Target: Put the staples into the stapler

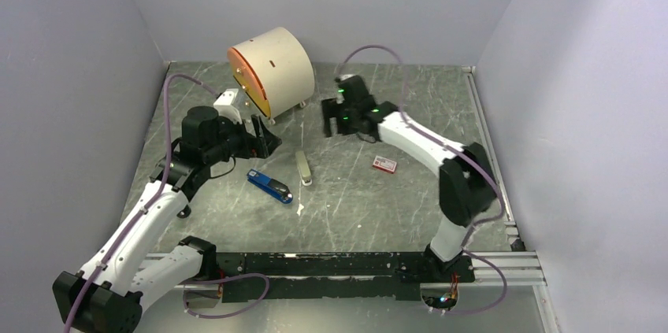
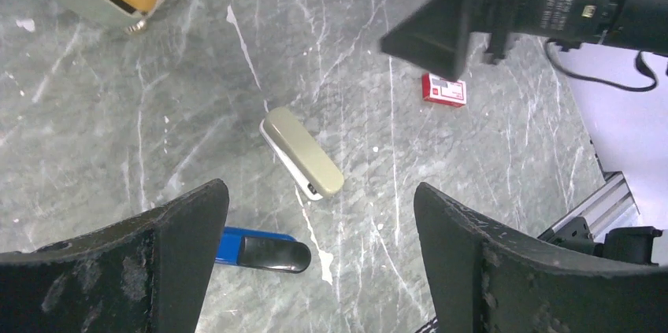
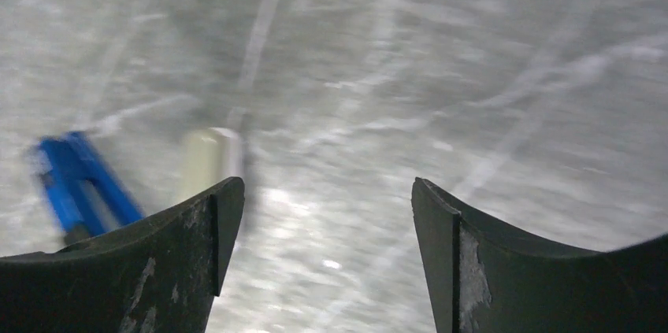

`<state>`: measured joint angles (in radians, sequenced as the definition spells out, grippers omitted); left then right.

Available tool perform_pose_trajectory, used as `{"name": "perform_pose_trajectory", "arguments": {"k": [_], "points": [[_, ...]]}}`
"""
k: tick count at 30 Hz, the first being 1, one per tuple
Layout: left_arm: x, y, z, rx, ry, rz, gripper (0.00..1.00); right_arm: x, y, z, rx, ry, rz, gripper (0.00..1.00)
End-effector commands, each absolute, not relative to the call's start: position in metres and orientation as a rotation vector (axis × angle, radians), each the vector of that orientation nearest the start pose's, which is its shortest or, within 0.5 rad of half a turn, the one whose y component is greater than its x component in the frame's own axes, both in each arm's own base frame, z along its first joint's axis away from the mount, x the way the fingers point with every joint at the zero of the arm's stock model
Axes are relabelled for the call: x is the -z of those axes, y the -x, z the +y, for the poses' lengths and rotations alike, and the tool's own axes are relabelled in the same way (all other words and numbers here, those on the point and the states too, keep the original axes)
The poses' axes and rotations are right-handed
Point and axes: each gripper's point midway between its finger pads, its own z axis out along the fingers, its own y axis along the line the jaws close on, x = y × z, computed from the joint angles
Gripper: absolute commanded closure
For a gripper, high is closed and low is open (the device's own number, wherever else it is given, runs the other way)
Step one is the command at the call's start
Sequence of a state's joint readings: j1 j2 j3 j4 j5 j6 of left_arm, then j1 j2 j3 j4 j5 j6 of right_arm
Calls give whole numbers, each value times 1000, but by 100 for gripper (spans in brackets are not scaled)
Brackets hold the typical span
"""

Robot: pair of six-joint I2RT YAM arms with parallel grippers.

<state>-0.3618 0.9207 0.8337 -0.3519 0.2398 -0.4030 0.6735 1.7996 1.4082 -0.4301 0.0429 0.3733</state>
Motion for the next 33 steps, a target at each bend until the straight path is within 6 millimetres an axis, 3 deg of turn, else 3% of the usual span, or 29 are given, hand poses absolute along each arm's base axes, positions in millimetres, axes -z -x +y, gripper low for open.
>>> {"name": "perform_pose_trajectory", "arguments": {"k": [1,5,8,14,23,27,33], "points": [[-266,-275,-165,711,-170,1969,8,-115,-363,226,-273,659,2323,16],[-280,-280,-155,642,-162,1928,6,-121,-361,191,-162,825,2192,13],[-278,-278,-158,657,-178,1936,6,-116,-360,175,-169,884,2228,13],[-277,-278,-152,630,-143,1928,3,-94,-362,129,44,975,2315,14],[-269,-278,-160,664,-177,1940,3,-51,-327,126,-102,1224,2447,16],[-260,-280,-167,664,-201,1958,3,-40,-323,131,-172,1239,2488,18],[-265,-287,-179,675,-244,1957,3,-22,-315,123,-189,1272,2539,20]]}}
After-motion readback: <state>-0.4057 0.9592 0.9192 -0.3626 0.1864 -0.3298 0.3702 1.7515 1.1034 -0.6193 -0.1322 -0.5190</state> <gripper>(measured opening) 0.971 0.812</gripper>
